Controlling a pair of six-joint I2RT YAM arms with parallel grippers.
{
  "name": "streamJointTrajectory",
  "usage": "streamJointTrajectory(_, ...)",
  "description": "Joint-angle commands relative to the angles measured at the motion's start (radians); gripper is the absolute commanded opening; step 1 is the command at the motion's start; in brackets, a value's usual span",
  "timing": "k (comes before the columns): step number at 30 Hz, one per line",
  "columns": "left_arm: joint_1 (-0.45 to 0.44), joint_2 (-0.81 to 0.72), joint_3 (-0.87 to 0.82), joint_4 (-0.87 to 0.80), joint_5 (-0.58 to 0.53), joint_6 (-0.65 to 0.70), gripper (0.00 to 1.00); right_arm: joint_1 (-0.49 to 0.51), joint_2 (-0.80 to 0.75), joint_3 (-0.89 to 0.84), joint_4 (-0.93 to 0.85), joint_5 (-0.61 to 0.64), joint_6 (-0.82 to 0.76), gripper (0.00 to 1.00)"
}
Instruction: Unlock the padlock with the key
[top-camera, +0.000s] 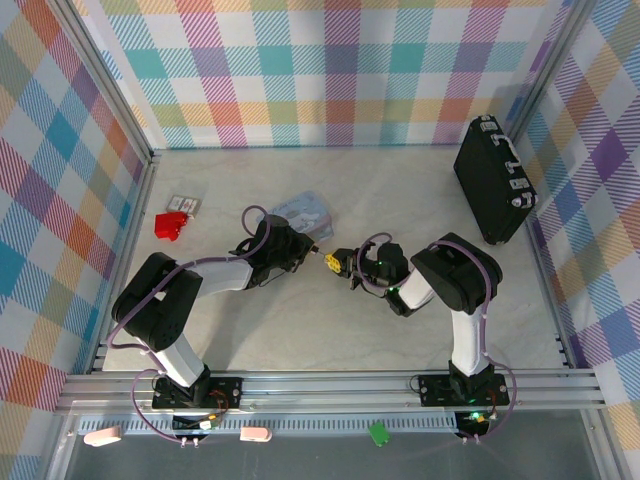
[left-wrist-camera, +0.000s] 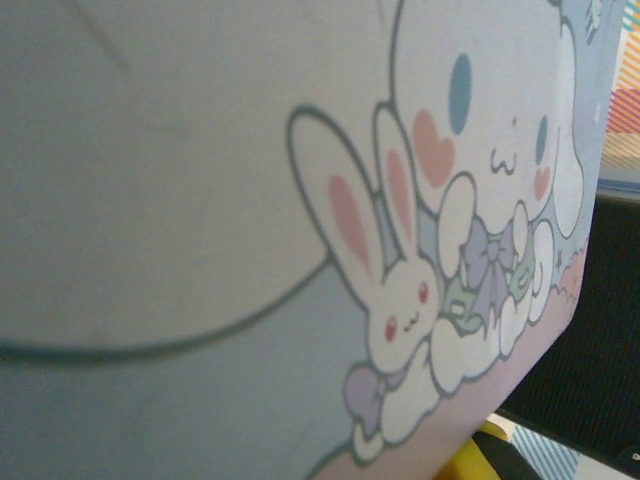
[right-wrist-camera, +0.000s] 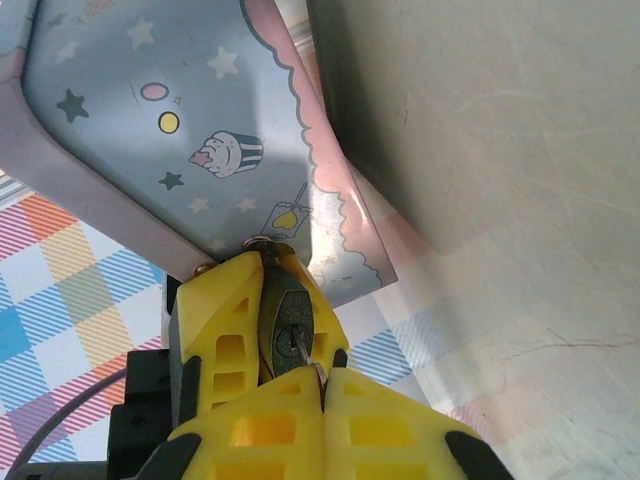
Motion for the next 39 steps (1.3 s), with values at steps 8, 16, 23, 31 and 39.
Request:
streamJointTrajectory(8,-0.047,-0.026,0.016,0.044,0.074,-0.041,0.04,0.024,0.015,0.095,0.065,-0.02,-0.01,0.0)
streamJointTrajectory(16,-0.052,-0.048,0.015,0.053,0.099,-0.051,0.02,-0.012,0.05,0.058,0.065,-0.017,-0.017,0.0)
streamJointTrajectory(23,-0.058,-0.061,0.003,0.067,0.111,-0.058,0.01,-0.031,0.062,0.083,0.065,-0.045,-0.015,0.0)
streamJointTrajectory(31,-0.072,-0.062,0.02,0.058,0.115,-0.052,0.01,-0.028,0.059,0.108,0.065,-0.062,-0.015,0.0)
streamJointTrajectory(39,-0.072,-0.045,0.024,0.067,0.105,-0.058,0.01,0.021,0.032,0.101,0.065,-0.052,-0.014,0.0)
